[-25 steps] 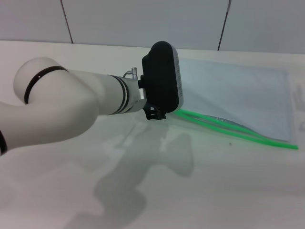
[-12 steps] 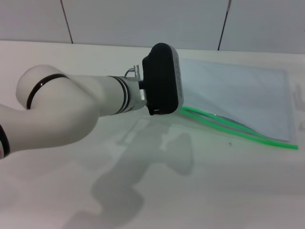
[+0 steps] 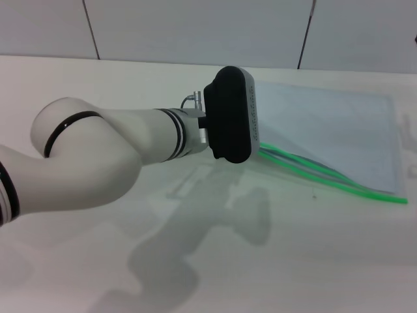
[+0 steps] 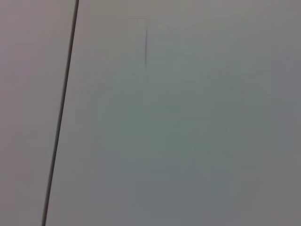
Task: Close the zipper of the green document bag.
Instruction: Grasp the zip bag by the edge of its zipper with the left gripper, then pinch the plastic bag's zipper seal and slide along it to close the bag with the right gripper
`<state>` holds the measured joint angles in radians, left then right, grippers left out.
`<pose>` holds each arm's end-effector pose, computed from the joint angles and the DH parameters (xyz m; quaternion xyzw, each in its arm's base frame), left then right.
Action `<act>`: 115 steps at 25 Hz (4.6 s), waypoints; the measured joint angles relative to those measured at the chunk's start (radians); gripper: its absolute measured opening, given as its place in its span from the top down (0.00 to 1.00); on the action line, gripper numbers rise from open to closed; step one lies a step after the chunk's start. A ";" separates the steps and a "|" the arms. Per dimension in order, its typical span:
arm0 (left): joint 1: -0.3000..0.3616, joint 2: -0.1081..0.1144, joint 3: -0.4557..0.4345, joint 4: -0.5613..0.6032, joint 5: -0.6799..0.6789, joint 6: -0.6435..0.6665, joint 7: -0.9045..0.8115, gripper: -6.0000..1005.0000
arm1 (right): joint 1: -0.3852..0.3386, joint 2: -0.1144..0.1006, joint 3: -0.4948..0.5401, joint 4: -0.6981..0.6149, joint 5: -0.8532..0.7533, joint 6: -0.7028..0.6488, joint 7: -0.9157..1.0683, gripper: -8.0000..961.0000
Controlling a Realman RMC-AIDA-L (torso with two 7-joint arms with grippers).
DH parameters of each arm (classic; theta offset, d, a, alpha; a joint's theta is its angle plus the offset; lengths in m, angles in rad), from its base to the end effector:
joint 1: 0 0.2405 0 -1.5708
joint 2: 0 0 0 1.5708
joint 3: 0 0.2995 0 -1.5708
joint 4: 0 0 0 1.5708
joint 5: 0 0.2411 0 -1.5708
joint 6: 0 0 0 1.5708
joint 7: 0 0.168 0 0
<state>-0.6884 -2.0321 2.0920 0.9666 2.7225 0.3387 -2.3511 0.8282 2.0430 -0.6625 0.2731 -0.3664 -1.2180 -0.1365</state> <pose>-0.1770 0.4677 -0.1639 -0.9140 0.1628 0.1225 0.3508 0.3214 0.4715 -0.0329 -0.6498 0.1893 0.2581 0.6895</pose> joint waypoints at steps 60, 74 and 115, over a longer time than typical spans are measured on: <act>0.001 0.001 0.001 -0.082 -0.096 -0.107 -0.005 0.93 | -0.039 -0.025 -0.037 -0.069 -0.368 -0.047 0.436 0.26; 0.049 0.006 0.003 0.021 -0.096 -0.101 -0.002 0.94 | -0.149 -0.028 -0.196 -0.536 -0.952 0.023 0.922 0.26; 0.102 0.015 -0.028 0.151 -0.137 -0.066 -0.007 0.94 | -0.230 -0.006 -0.342 -1.009 -1.239 0.056 0.885 0.28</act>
<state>-0.5861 -2.0171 2.0641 1.1177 2.5856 0.2731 -2.3578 0.5979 2.0375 -1.0041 -0.7359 -1.6059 -1.1615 0.7488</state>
